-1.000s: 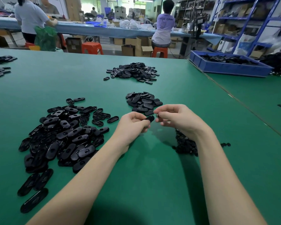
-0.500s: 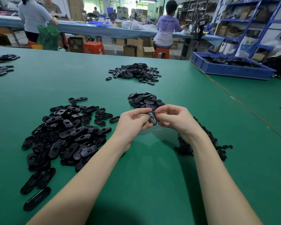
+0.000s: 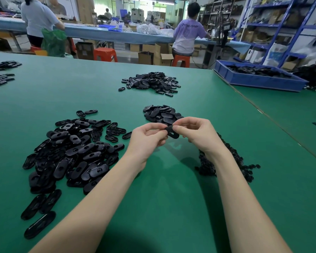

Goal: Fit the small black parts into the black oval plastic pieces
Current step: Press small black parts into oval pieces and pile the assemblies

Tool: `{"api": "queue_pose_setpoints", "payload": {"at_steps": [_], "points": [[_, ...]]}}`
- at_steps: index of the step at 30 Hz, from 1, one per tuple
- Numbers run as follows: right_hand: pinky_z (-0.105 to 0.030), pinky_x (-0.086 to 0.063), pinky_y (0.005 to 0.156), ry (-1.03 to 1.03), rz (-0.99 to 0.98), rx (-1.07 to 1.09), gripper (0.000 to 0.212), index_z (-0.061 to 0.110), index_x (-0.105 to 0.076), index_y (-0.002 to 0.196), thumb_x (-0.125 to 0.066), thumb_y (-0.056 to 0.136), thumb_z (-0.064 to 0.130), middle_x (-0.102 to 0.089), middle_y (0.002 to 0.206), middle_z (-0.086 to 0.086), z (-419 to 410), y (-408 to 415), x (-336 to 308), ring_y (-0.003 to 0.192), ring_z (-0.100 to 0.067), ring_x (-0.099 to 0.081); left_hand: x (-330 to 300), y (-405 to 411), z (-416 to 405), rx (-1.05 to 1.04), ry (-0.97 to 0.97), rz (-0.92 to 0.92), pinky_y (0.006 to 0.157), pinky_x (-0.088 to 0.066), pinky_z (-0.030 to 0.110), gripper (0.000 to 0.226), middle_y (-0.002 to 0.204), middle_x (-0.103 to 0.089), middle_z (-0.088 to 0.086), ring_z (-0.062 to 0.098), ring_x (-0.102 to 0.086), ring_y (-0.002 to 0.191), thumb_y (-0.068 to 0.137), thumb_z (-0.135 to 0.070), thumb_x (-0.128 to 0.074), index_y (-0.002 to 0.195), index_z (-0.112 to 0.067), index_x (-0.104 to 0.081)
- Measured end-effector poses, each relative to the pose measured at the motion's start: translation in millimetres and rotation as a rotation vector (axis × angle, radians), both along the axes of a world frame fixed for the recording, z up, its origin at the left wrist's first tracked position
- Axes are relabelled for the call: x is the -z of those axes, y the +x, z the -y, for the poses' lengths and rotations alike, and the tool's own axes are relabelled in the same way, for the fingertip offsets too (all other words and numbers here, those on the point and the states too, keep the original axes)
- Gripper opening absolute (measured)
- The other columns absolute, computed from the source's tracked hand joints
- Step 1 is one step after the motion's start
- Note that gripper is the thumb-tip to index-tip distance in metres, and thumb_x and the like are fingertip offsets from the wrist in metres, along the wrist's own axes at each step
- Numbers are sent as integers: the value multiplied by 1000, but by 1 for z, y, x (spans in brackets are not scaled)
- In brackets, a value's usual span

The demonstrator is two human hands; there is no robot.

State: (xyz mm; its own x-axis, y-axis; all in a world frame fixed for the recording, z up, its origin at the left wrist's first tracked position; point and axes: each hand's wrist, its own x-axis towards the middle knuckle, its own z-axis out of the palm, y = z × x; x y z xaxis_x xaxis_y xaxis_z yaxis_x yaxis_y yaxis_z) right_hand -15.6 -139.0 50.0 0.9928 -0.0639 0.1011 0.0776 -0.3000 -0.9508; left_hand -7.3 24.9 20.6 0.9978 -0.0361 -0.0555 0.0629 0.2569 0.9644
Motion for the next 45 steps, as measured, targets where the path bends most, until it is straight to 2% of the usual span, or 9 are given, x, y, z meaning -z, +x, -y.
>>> {"api": "queue_pose_setpoints", "payload": {"at_steps": [4, 9, 14, 20, 25, 27, 31, 40, 45], "points": [[-10, -42, 59, -55, 60, 57, 5, 22, -78, 83, -80, 86, 18, -71, 76, 6, 1, 2, -3, 64, -1, -56, -1, 0, -1, -29, -51, 3, 65, -55, 16, 12, 79, -77, 12, 13, -72, 68, 86, 4, -71, 93, -5, -68], [-18, -42, 60, -85, 0, 86, 5, 25, -78, 81, -79, 85, 23, -75, 76, 4, -1, 3, -6, 60, -5, -53, -2, -1, -1, -9, -135, 21, 76, -58, 22, 23, 89, -77, 14, 22, -76, 83, 84, 8, -73, 101, -7, -70], [-20, -45, 66, -65, -43, 101, 3, 25, -79, 82, -82, 82, 25, -78, 81, 2, -3, 2, -6, 64, -1, -60, -5, -4, 0, 54, -102, 62, 77, -57, 19, 24, 89, -78, 9, 17, -75, 83, 82, 9, -73, 95, -11, -75], [-9, -31, 43, -16, -133, 88, 6, 26, -80, 81, -85, 78, 29, -64, 64, 12, 0, -2, -9, 53, 1, -48, -7, -5, -2, 72, -15, 78, 84, -55, 20, 24, 94, -79, 5, 17, -75, 92, 81, 2, -77, 96, -16, -75], [-16, -26, 41, -7, -223, 107, 12, 26, -80, 85, -86, 76, 30, -64, 69, 8, -1, -3, -10, 59, -8, -45, -7, -6, -4, 74, 71, 81, 79, -53, 13, 23, 90, -79, -2, 5, -74, 89, 81, -3, -79, 94, -21, -76], [-16, -25, 38, -22, -230, 112, 18, 27, -78, 88, -87, 75, 34, -69, 68, 12, 0, -3, -11, 51, -5, -42, -8, -6, -6, 85, 59, 67, 85, -54, 18, 22, 92, -79, 2, 12, -74, 91, 82, -2, -77, 96, -19, -75], [-18, -26, 43, -10, -322, 55, 25, 32, -79, 97, -86, 75, 42, -78, 87, 13, 5, -4, -11, 62, -10, -43, -13, -5, -11, 166, -46, 5, 79, -57, 20, 21, 92, -77, 11, 19, -74, 86, 86, 5, -71, 104, -6, -71], [-20, -26, 46, -72, -296, -39, 15, 38, -79, 78, -89, 68, 42, -68, 74, 12, 2, -1, -8, 58, -7, -44, -14, -5, -14, 190, -15, -52, 74, -59, 20, 13, 76, -72, 9, 17, -68, 70, 88, 6, -68, 95, -4, -64], [-8, -29, 40, -169, -215, -45, 12, 36, -76, 70, -86, 73, 33, -61, 67, 10, 0, 3, -9, 44, 1, -40, -12, -4, -14, 150, 82, -12, 75, -58, 21, 14, 76, -73, 10, 18, -66, 70, 87, 5, -69, 96, -5, -65]]}}
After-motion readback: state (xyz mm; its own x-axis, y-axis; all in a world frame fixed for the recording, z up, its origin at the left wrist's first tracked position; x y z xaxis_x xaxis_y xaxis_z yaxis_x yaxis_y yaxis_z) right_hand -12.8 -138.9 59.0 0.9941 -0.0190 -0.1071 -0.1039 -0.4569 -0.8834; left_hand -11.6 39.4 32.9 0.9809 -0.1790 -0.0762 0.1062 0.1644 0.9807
